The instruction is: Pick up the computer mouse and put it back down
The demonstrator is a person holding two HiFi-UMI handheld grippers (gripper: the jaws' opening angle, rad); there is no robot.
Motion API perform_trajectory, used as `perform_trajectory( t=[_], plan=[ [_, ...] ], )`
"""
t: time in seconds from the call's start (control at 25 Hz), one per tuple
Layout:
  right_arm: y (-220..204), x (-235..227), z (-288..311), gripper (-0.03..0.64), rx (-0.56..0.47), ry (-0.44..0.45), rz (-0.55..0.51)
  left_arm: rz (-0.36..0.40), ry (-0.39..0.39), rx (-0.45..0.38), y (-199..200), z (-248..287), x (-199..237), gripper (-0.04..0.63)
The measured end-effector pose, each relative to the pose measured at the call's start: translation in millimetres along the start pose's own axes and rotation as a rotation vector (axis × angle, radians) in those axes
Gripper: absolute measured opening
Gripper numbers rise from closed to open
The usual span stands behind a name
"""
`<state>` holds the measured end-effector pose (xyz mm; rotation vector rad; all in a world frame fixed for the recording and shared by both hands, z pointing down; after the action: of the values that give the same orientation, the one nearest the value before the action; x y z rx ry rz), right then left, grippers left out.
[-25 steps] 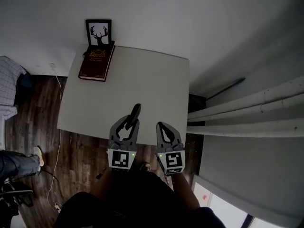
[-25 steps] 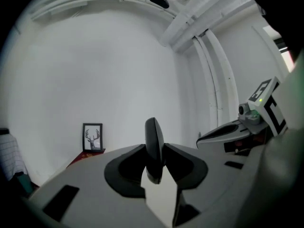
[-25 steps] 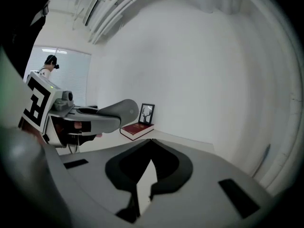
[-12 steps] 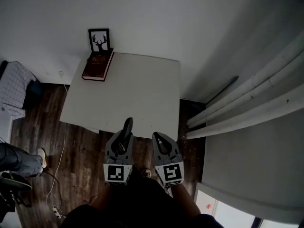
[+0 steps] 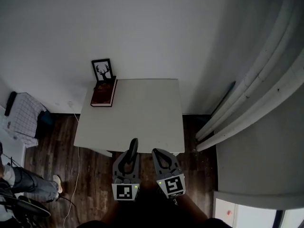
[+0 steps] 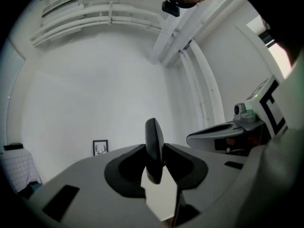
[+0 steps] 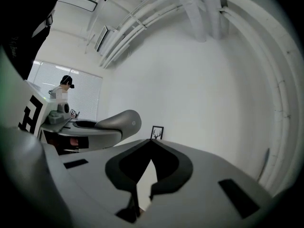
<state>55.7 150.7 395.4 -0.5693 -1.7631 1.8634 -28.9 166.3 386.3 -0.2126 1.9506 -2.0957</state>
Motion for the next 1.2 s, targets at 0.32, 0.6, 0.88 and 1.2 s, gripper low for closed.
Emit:
perform_trajectory(
  t=[0.32, 0.6, 0.88, 1.2],
  plan=[
    [9.5, 20.2, 8.5, 0.020, -0.004, -0.037, -0.025, 0.025, -0.060, -0.029, 6.4, -6.8, 22.7, 0.117],
    [9.4, 47.6, 7.5, 0.019, 0.010, -0.030, -0.049, 0.010, -0.060, -0.055, 8.4, -22.5, 39.4, 0.117],
    [14.1, 57.5, 4.0, 0.020, 0.034, -0.041, -0.041, -0.013, -0.063, -0.081, 8.2, -34.5, 45.7, 0.117],
    [0.7, 78.0, 12.6, 0.020, 0.053, -0.002, -0.037, -0.014, -0.027, -0.049, -4.5, -52.3, 66.1, 0.117]
  ],
)
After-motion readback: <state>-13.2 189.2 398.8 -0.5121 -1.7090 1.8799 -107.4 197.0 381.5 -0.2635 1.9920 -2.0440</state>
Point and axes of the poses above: the fingertips, and each gripper's own axes: z forward along the fingers, x to its left, y out of its top, the point moved 1 cm from there along -z, backward along the fingers, and after that the axes turned 1 degree about -y, right-handed, at the moved point
